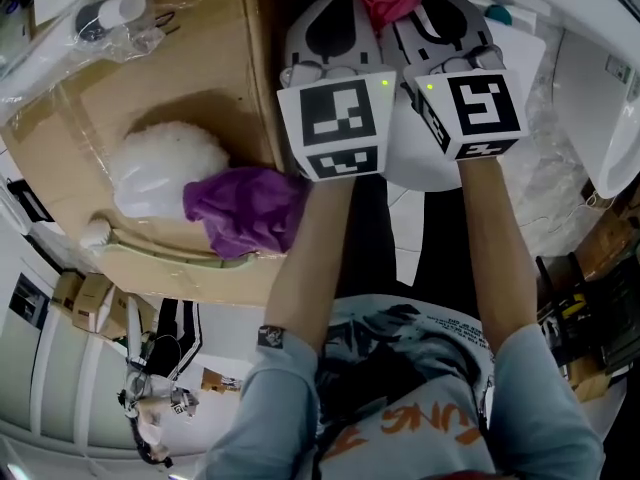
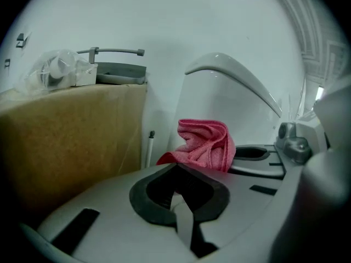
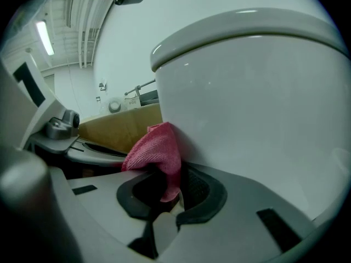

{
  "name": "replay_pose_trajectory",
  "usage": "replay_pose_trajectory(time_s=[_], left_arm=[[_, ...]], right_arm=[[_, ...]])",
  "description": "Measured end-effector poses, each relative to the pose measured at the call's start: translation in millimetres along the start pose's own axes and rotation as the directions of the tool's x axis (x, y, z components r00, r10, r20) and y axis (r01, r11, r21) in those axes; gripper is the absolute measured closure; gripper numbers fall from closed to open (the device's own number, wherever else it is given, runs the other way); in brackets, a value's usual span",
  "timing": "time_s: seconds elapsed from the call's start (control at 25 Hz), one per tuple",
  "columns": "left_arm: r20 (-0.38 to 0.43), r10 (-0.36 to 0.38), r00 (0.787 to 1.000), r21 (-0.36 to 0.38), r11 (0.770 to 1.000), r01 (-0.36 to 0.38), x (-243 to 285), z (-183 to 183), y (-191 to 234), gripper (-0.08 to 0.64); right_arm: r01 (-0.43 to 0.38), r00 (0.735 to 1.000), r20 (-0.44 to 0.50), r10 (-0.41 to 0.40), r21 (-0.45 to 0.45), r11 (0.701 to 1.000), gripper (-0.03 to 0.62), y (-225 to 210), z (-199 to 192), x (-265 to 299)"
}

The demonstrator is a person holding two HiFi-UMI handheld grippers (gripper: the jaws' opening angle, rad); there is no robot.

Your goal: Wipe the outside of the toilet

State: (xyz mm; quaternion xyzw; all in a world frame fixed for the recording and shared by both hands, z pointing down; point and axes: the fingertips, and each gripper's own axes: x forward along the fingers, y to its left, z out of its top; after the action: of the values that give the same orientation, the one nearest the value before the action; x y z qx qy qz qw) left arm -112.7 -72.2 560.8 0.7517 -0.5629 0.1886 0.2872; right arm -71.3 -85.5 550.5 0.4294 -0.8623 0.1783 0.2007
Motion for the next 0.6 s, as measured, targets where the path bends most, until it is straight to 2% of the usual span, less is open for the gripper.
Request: replay_pose_trajectory(time_s=[0.32,0.6], left_arm=[[-0.012,-0.024,1.000,0.036,0.999,0.025,3.8,-3.7,-25.5,0.535],[-0.021,-0.053,0.998,0.052,0.997,0.054,14.8,-4.2,-60.3,0.535]], right_arm=[[0.034,0.999,0.014,-0.035,0.070,0.997,0.517,-27.1,-13.6,-19.8],[0.056,0.998,0.014,-0.057,0.071,0.996,0.515,-57.9,-22.5,-41.6]])
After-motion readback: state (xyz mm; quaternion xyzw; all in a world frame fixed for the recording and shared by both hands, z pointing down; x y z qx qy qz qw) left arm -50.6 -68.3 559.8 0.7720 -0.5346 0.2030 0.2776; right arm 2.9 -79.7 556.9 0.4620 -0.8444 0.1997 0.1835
